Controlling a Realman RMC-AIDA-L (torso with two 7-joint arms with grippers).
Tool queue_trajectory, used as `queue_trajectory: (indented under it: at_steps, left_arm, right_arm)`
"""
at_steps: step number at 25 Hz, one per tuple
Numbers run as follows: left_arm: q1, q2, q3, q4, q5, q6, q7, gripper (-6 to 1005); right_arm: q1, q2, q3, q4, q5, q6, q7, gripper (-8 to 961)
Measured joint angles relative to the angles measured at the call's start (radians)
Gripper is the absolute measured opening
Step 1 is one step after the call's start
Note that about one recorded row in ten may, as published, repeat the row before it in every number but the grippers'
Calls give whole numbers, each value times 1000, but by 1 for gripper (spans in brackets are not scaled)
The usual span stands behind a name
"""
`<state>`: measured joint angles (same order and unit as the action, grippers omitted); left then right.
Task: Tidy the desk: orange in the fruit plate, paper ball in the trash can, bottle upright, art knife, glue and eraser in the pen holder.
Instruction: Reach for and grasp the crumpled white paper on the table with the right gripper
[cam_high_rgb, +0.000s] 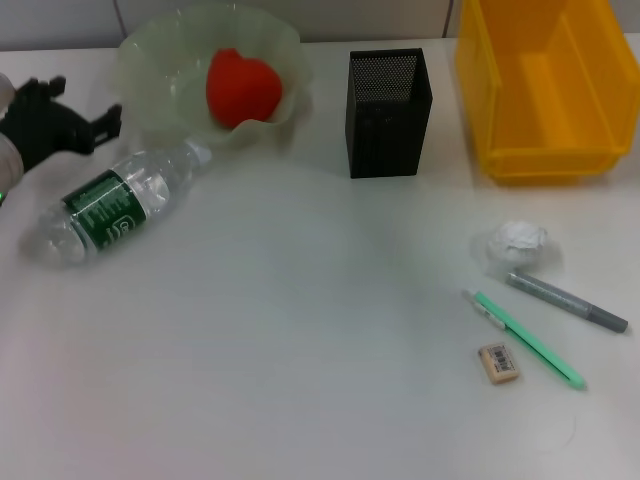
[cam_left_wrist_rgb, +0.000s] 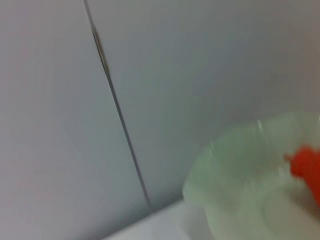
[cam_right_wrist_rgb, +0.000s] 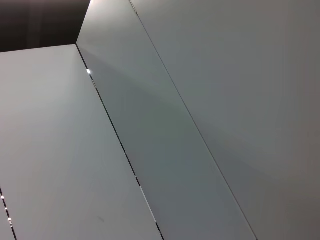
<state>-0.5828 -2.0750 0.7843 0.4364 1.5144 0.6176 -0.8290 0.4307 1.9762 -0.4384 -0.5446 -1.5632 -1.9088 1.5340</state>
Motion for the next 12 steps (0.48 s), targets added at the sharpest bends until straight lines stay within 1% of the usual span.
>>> queue_trajectory:
  at_steps: [2, 4, 5, 7, 8, 12]
  left_arm:
    - [0, 0, 0, 0, 0, 0, 0, 802]
    - [17, -1, 25, 2, -22, -28, -4, 802]
    - [28, 1, 23, 8, -47, -23, -7, 802]
    - [28, 1, 23, 8, -47, -23, -7, 802]
    - [56, 3, 25, 33, -82, -10, -9, 802]
    - [77, 2, 29, 41, -88, -2, -10, 802]
  right_arm:
    - [1, 0, 0, 0, 0, 1, 0, 843]
    - [2, -1, 0, 0, 0, 2, 0, 843]
    - [2, -2, 0, 0, 0, 3, 0, 843]
    - [2, -2, 0, 0, 0, 3, 0, 843]
    - [2, -2, 0, -1, 0, 3, 0, 843]
    - [1, -5, 4, -15, 0, -5, 4, 843]
